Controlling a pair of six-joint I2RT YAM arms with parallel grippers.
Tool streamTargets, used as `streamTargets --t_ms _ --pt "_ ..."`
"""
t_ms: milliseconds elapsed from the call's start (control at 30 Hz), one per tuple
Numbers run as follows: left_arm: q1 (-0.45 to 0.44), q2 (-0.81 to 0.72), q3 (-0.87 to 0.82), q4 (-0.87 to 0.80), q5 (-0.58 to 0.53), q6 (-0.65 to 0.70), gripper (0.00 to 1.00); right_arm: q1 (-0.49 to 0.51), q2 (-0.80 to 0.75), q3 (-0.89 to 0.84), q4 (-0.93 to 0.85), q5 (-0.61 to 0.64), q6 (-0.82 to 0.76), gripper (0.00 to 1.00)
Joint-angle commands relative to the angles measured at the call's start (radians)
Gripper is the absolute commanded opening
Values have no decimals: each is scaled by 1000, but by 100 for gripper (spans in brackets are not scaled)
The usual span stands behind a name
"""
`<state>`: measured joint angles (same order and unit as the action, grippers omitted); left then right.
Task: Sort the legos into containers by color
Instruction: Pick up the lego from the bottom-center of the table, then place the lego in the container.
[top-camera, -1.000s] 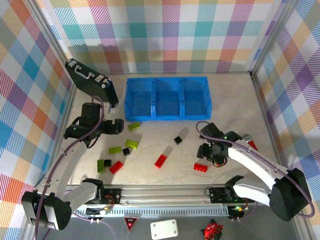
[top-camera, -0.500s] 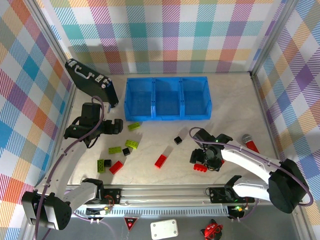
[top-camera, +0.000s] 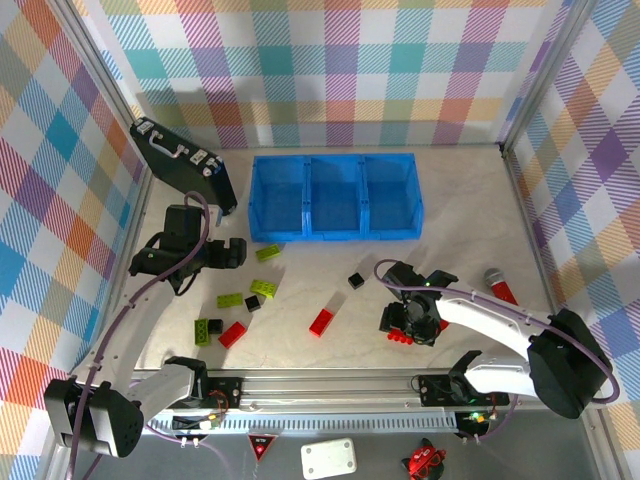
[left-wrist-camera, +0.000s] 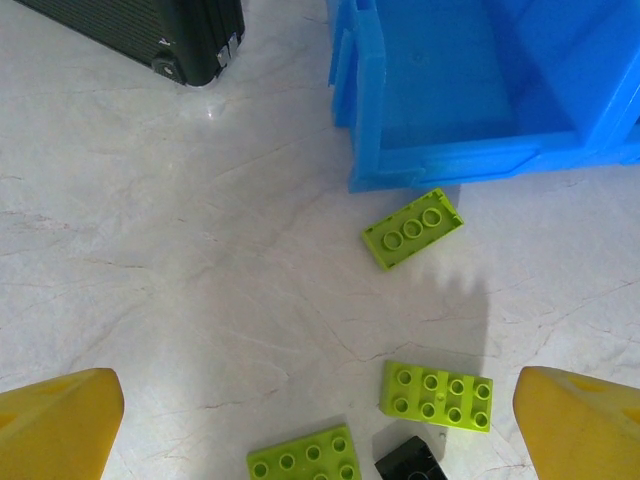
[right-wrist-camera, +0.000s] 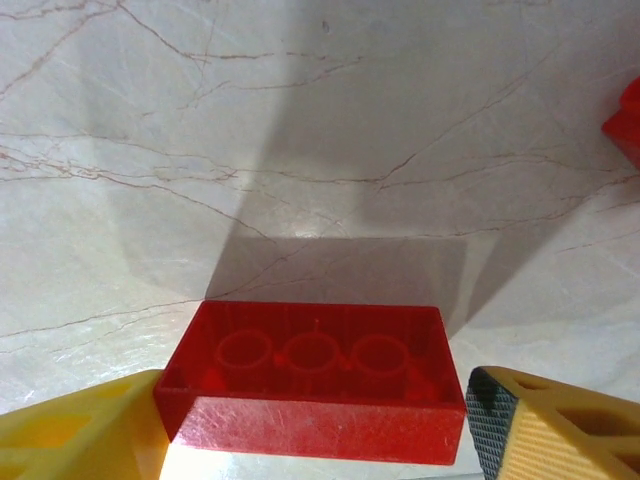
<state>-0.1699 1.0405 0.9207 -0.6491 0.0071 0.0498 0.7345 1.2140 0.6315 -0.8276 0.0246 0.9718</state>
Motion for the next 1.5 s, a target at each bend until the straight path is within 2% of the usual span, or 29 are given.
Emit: streamTargets --t_ms 0,367,667,1000,1233,1467 --pt "-8 2 12 8 -4 17 100 7 1 -6 -14 -4 -1 75" --pt "-8 22 15 5 0 16 100 8 -4 8 -21 3 -4 67" --pt "-8 27 15 5 4 16 100 8 -14 56 -58 22 -22 66" --pt "-8 26 15 2 3 16 100 1 -31 172 -134 107 -74 67" --pt "-8 24 15 0 -4 16 100 -77 16 317 -147 138 -185 68" --pt "-9 22 14 -1 -7 16 100 -200 131 474 -110 111 -308 68"
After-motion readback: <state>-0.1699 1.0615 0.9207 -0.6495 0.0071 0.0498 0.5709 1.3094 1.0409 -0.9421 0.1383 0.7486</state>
